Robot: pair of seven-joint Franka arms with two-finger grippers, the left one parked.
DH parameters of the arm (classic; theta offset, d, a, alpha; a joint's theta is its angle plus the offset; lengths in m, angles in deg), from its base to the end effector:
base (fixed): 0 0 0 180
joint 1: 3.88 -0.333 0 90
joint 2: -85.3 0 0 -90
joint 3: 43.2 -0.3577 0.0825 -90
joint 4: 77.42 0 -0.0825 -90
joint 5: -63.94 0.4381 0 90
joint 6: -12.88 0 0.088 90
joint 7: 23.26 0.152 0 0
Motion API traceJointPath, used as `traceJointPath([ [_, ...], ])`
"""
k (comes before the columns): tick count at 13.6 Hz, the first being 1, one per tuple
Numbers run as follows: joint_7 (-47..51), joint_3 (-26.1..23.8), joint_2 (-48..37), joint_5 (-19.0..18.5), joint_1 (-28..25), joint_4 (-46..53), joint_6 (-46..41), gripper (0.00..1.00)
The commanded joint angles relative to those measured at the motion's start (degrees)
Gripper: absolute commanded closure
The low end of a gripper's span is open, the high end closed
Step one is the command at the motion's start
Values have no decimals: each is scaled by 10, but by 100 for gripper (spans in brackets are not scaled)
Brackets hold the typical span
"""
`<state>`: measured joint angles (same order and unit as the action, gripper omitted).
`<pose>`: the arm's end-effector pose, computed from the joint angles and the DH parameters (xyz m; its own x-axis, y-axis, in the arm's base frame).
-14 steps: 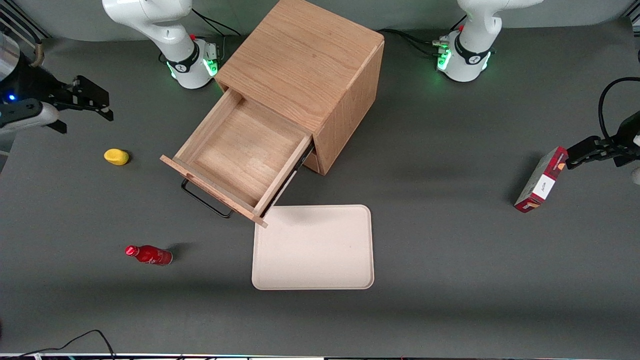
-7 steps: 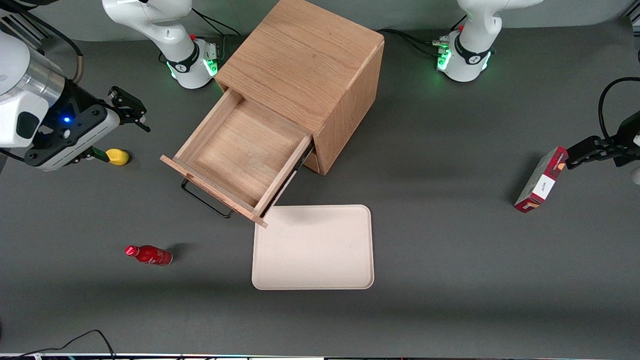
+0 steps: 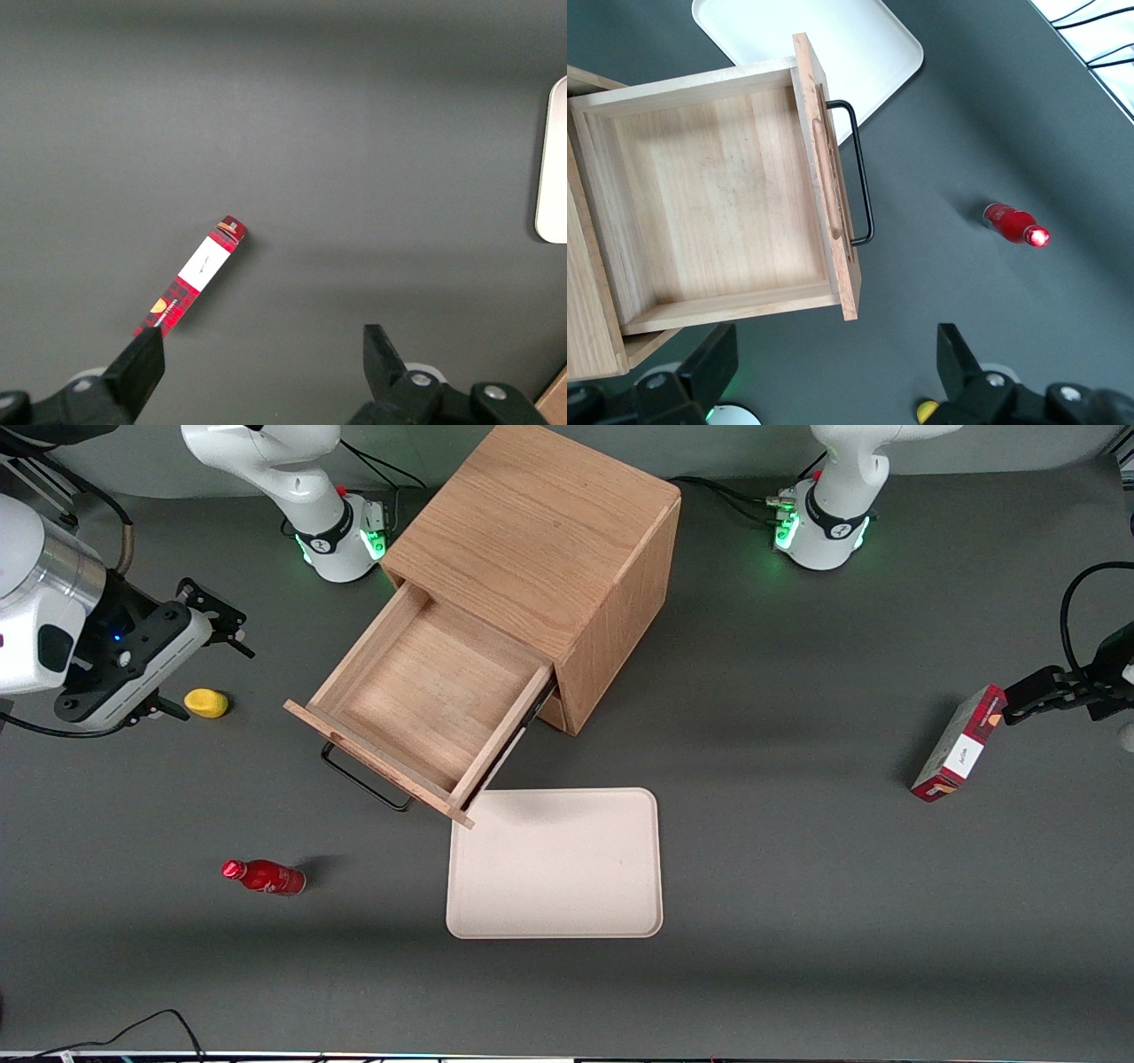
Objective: Close top drawer
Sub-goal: 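Move the right gripper toward the front of the open wooden drawer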
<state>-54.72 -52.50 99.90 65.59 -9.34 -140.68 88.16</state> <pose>0.6422 0.1562 0.6774 0.6901 0.7237 0.0006 0.7214 -0.6879 -0.0803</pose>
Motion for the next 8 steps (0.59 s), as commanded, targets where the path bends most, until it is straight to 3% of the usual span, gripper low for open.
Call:
traceJointPath([
  [1,-16,2,19,-7,-3,24,-13,0],
  [4,-18,3,27,-7,-2,22,-12,0],
  [8,-20,1,114,5,-3,24,-3,0],
])
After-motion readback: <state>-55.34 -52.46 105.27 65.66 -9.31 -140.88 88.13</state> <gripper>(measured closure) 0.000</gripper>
